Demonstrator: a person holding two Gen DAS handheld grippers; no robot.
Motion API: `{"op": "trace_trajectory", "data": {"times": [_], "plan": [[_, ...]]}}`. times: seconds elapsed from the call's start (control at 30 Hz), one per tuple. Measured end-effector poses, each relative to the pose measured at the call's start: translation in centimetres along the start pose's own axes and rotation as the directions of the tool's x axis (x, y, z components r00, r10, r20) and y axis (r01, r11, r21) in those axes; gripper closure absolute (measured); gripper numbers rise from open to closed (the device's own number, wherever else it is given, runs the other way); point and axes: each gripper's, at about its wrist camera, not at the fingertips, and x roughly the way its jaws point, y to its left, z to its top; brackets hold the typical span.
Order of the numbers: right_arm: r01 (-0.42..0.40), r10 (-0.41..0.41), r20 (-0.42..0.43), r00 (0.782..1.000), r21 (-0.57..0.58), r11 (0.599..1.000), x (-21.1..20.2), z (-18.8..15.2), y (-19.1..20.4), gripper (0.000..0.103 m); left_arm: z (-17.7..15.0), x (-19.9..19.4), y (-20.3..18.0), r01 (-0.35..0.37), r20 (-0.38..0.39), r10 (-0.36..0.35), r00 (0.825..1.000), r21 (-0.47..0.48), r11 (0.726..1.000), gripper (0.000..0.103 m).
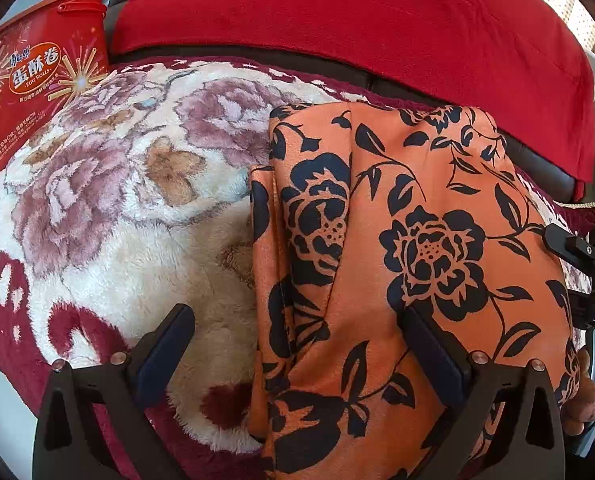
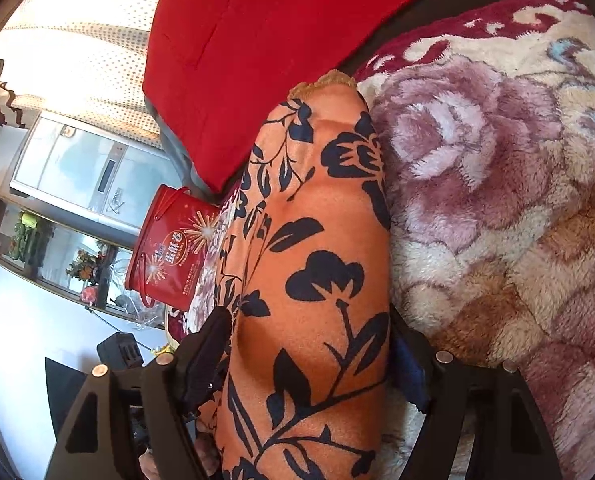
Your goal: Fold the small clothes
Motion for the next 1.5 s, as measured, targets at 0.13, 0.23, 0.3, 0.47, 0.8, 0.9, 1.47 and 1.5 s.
{"op": "trace_trajectory", "data": {"times": [0.13, 0.23, 0.3, 0.47, 0.8, 0.9, 1.47, 1.5], "plan": [[0.002, -0.002, 0.004, 1.0, -0.006, 1.0, 0.1, -0.2, 0.2, 0.025, -0.1, 0.0, 0.0, 0.001, -0.001, -0.001, 1.0, -0.005, 1.0, 0.0], [0.011, -0.011, 0.008, 1.0, -0.016, 1.0, 0.1, -0.4, 0.5, 0.025, 0.0, 0.1, 0.0, 0.002, -0.003, -0.002, 1.0, -0.008, 1.0, 0.0], [0.023, -0.023, 0.01, 1.0, -0.026, 0.999, 0.2, -0.6, 0.8, 0.025, 0.0, 0.1, 0.0, 0.001, -0.003, -0.001, 1.0, -0.009, 1.0, 0.0], [0.067, -0.065, 0.025, 0.998, -0.056, 0.996, 0.2, -0.8, 1.4, 0.032, 0.0, 0.1, 0.1, 0.003, -0.005, -0.003, 1.0, -0.011, 1.0, 0.0], [0.068, -0.065, 0.036, 0.997, -0.082, 0.994, 1.2, -1.4, 1.9, 0.047, -0.1, 0.1, 0.0, -0.001, -0.012, 0.0, 1.0, -0.022, 1.0, 0.0], [0.075, -0.07, 0.05, 0.996, -0.093, 0.993, 1.2, -1.5, 2.0, 0.05, -0.1, 0.1, -0.2, 0.002, -0.014, -0.003, 1.0, -0.022, 1.0, 0.0], [0.064, 0.021, 0.28, 0.96, -0.29, 0.955, -6.8, -4.2, 7.7, 0.068, 0.0, -2.1, -7.1, 0.037, 0.039, -0.041, 0.998, 0.087, 0.995, 0.0], [0.069, 0.019, 0.298, 0.954, -0.282, 0.957, -8.0, -4.3, 7.3, 0.068, -0.1, -2.1, -8.5, 0.05, 0.041, -0.055, 0.998, 0.116, 0.992, 0.0]]}}
